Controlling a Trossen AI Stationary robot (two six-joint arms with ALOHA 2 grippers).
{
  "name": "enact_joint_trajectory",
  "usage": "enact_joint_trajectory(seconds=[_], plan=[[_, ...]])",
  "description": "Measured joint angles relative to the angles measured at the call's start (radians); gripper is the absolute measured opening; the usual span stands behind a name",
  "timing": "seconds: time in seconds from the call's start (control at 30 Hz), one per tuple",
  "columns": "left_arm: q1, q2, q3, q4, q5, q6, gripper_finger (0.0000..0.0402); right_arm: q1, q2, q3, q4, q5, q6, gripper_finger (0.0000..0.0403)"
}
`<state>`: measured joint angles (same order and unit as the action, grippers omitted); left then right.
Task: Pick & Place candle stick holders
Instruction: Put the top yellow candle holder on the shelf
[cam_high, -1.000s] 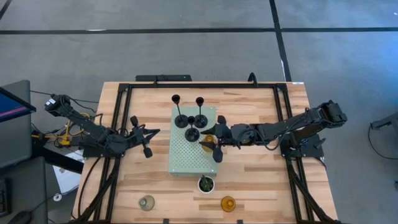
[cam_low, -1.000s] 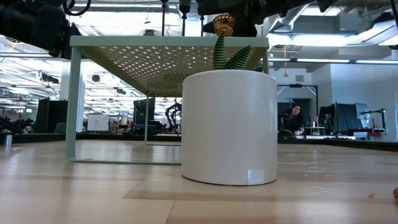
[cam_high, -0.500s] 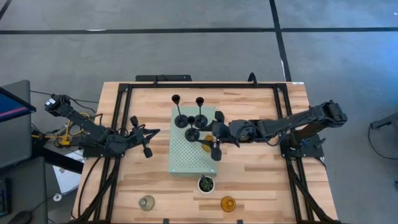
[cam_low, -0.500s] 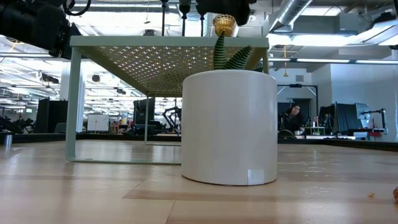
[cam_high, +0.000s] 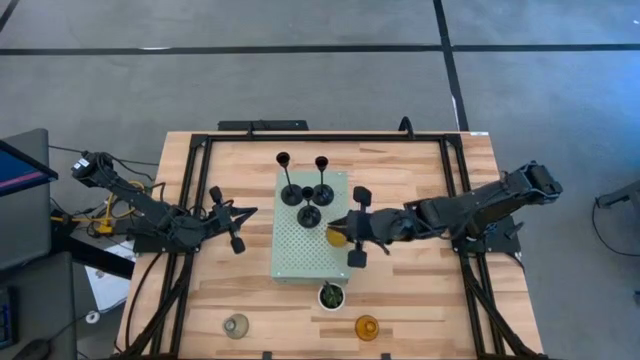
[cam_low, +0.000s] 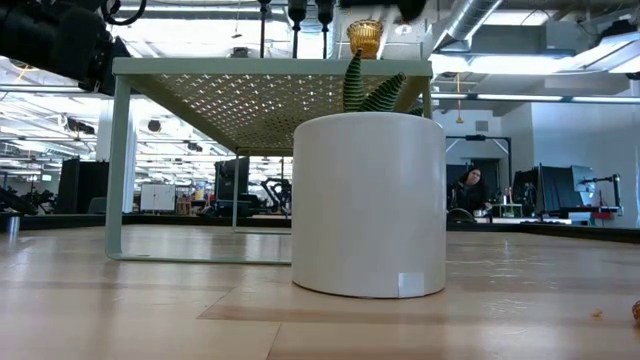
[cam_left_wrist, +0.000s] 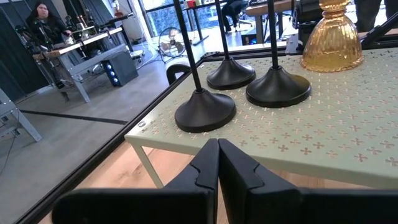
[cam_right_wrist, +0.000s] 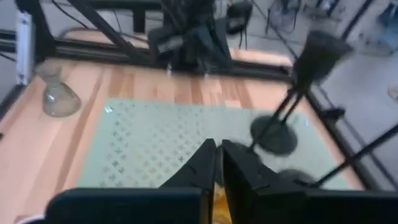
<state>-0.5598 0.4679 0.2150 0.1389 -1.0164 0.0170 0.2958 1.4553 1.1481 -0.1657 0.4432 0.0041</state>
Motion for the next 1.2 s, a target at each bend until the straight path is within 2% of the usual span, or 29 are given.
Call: enact_joint_trajectory(seconds=[0.13, 0.3, 0.43, 0.57, 0.97, 1.2], plan=[[0.0, 0.0, 0.0, 0.0, 0.0, 0.0, 0.0008, -0.003, -0.04, 0.0, 0.027, 0.003, -0.04, 0.0003], [0.0, 0.0, 0.0, 0.0, 0.0, 0.0, 0.0008, -0.003, -0.105, -0.001, -0.051, 0.004, -0.029, 0.0001], [0.0, 0.007, 0.0, 0.001, 0.0, 0.0, 0.0008, 0.012, -0.156, -0.001, -0.227, 0.006, 0.102, 0.0001], [0.0, 0.012, 0.0, 0.001, 0.0, 0.0, 0.0008, 0.032, -0.169, -0.001, -0.353, 0.054, 0.223, 0.0], [0.0, 0.012, 0.0, 0.001, 0.0, -0.026, 0.0008, 0.024, -0.024, -0.076, -0.305, 0.035, 0.321, 0.0], [0.0, 0.012, 0.0, 0.001, 0.0, -0.026, 0.0008, 0.012, -0.01, -0.077, -0.262, 0.007, 0.344, 0.0]])
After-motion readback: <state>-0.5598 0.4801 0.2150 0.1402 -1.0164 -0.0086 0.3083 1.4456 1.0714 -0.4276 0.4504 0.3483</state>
